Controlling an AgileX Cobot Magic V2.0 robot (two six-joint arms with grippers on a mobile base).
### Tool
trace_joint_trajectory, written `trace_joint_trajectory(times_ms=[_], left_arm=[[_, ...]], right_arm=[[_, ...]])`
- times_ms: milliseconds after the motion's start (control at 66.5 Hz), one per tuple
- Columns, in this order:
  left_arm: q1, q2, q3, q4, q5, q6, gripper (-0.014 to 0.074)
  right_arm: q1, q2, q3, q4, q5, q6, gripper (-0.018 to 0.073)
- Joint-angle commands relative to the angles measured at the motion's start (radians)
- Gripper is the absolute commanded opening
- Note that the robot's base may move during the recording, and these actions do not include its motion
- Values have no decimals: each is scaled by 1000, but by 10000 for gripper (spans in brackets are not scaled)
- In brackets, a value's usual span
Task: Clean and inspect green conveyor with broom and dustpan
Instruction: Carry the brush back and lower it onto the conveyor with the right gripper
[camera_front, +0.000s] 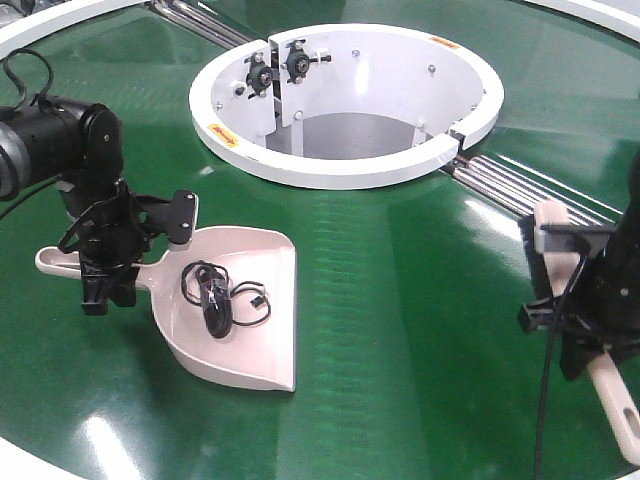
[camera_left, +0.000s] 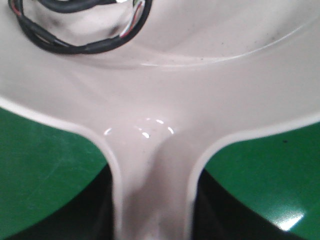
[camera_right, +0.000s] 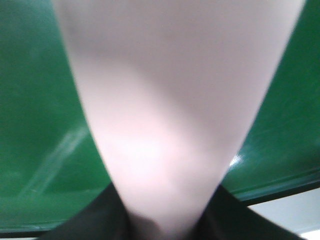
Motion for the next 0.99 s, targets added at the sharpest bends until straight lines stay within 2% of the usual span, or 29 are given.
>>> trace_joint_trajectory(times_ms=[0,256,692,827,977], left_arm=[[-4,-57,-28,-21,12,-11,3],[-4,-57,-28,-21,12,-11,3],[-4,-57,-28,-20,-16,-11,3],[-4,-57,-28,-20,14,-31,4],[-4,-57,-28,-21,13,-95,17]], right_arm=[[-2,-13,-13,-1,-2,1,-2],[-2,33,-13,0,-28,-45,-1],[-2,106,-13,-25,-21,-44,20],[-2,106,-16,-33,-28,-44,60],[-2,106,-16,-32,-29,-44,157]])
